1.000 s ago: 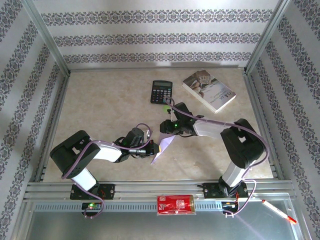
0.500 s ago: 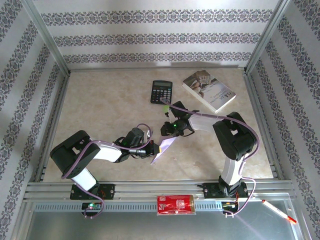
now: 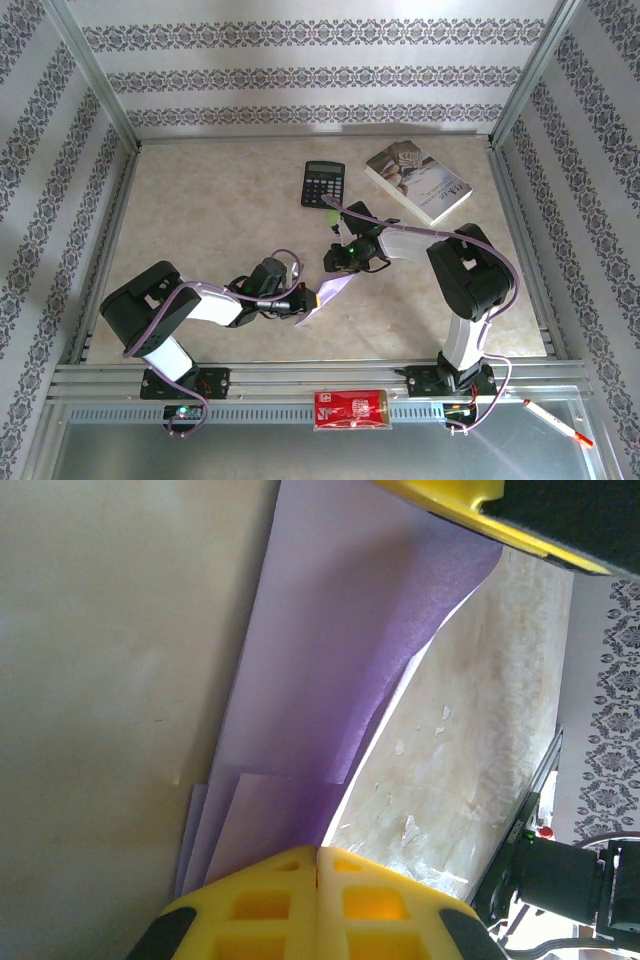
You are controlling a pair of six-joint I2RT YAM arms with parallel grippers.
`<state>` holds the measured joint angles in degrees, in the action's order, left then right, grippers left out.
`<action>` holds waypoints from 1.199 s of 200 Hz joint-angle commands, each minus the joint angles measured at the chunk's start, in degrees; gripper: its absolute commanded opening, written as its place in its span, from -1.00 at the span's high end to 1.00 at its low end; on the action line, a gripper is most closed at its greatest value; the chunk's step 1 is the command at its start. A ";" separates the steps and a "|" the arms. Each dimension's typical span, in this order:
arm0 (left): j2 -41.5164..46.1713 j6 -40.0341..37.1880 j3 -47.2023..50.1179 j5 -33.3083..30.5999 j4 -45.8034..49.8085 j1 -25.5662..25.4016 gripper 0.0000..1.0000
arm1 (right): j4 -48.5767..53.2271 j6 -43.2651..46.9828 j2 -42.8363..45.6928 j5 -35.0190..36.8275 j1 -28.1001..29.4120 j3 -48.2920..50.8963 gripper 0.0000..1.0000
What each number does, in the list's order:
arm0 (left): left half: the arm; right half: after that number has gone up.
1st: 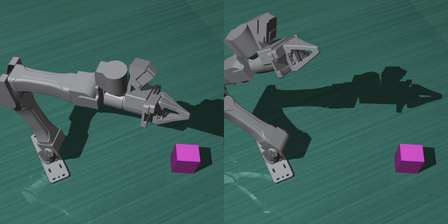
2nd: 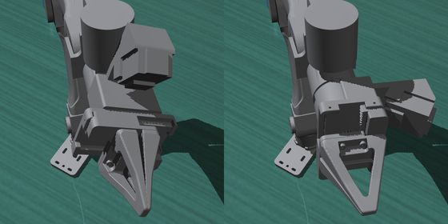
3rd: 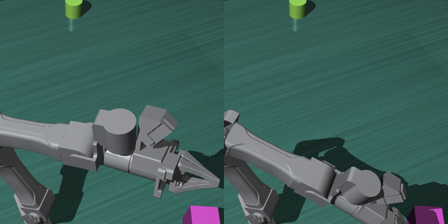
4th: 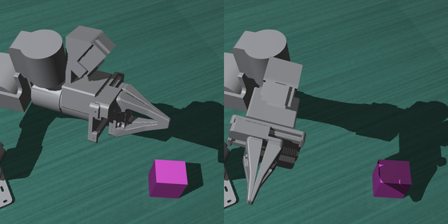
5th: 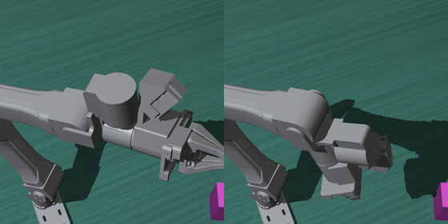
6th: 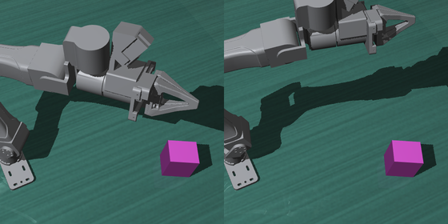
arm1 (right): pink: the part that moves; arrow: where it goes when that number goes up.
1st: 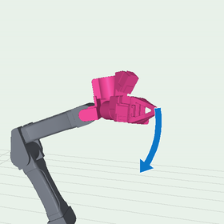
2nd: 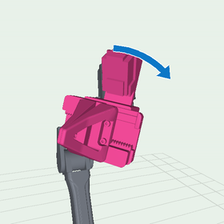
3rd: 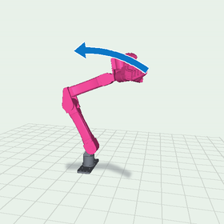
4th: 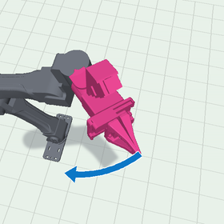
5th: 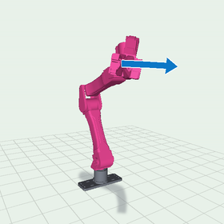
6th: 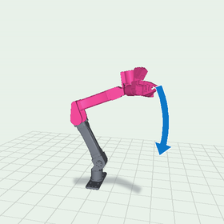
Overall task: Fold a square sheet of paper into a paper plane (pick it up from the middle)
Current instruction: Fold the wing for the fifth time at the center of the table.
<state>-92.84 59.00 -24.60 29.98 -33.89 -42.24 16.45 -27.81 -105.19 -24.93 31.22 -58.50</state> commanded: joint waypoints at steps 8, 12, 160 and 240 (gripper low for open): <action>1.38 0.11 -0.36 0.42 -1.07 0.88 1.00 | 2.71 1.27 -1.16 1.73 -0.72 0.83 0.44; 1.42 -0.09 -0.54 0.54 -0.74 0.97 1.00 | 2.67 1.22 -1.23 1.72 -0.72 0.84 0.44; -0.15 -2.59 -2.42 2.12 3.20 3.30 1.00 | 3.67 2.30 -1.61 1.33 -0.65 -0.21 0.43; -4.16 -0.68 -1.95 2.81 1.36 3.33 1.00 | 2.38 1.26 -0.05 -1.87 -0.63 -2.46 0.40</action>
<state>-95.09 57.71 -26.30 32.80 -32.21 -39.86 17.43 -26.61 -105.23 -25.45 31.22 -59.31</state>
